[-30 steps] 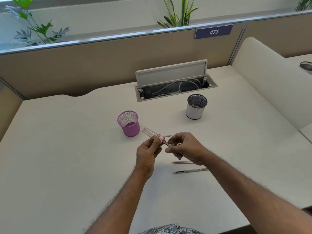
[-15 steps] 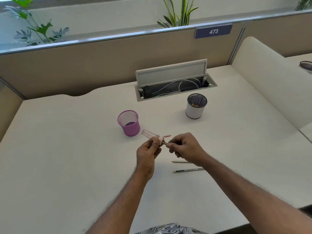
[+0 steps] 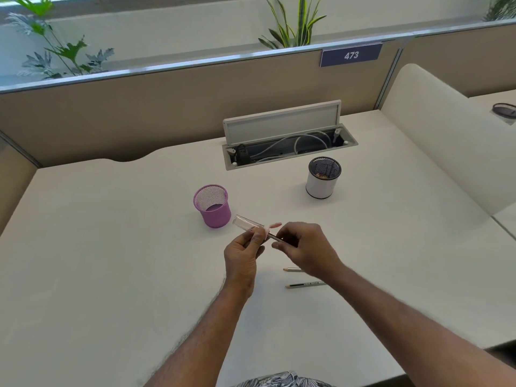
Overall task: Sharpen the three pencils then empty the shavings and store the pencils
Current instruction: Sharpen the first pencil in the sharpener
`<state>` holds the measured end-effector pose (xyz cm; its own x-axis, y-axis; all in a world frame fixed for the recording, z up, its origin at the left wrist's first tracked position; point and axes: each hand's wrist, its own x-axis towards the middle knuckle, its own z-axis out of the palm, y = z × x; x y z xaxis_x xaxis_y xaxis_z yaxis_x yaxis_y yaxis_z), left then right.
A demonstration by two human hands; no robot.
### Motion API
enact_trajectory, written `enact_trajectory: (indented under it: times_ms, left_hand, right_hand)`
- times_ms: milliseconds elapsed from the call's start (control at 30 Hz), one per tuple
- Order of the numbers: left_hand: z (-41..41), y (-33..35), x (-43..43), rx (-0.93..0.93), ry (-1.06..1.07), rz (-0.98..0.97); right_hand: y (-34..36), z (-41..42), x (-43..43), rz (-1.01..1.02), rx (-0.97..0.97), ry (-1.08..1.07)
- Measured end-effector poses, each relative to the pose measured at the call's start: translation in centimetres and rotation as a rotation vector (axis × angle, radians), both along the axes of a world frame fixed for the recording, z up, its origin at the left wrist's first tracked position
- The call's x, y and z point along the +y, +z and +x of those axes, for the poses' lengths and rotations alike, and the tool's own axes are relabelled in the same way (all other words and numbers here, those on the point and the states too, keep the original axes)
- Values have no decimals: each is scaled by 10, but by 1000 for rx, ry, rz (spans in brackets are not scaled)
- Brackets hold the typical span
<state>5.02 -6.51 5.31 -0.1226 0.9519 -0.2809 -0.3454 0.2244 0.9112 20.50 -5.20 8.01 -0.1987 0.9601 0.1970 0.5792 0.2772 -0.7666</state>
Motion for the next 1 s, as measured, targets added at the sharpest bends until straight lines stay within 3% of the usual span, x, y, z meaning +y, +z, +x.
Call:
enact_trajectory:
  times_ms: [67, 167, 433, 633, 733, 1000]
  left_hand:
    - [3, -1, -1, 24, 37, -13]
    - [7, -4, -3, 1, 108, -56]
    - [4, -3, 0, -9, 23, -3]
    - [-1, 2, 0, -28, -71, 26]
    - [-6, 1, 1, -53, -119, 35]
    - [-8, 6, 2, -183, -147, 24]
  right_hand:
    - [-4, 0, -4, 348, -375, 2]
    - [-7, -3, -8, 459, -511, -3]
    - [-1, -6, -1, 76, -99, -3]
    - [5, -2, 6, -361, 153, 14]
    - [7, 3, 10, -612, 392, 55]
    - [10, 12, 14, -967, 610, 139]
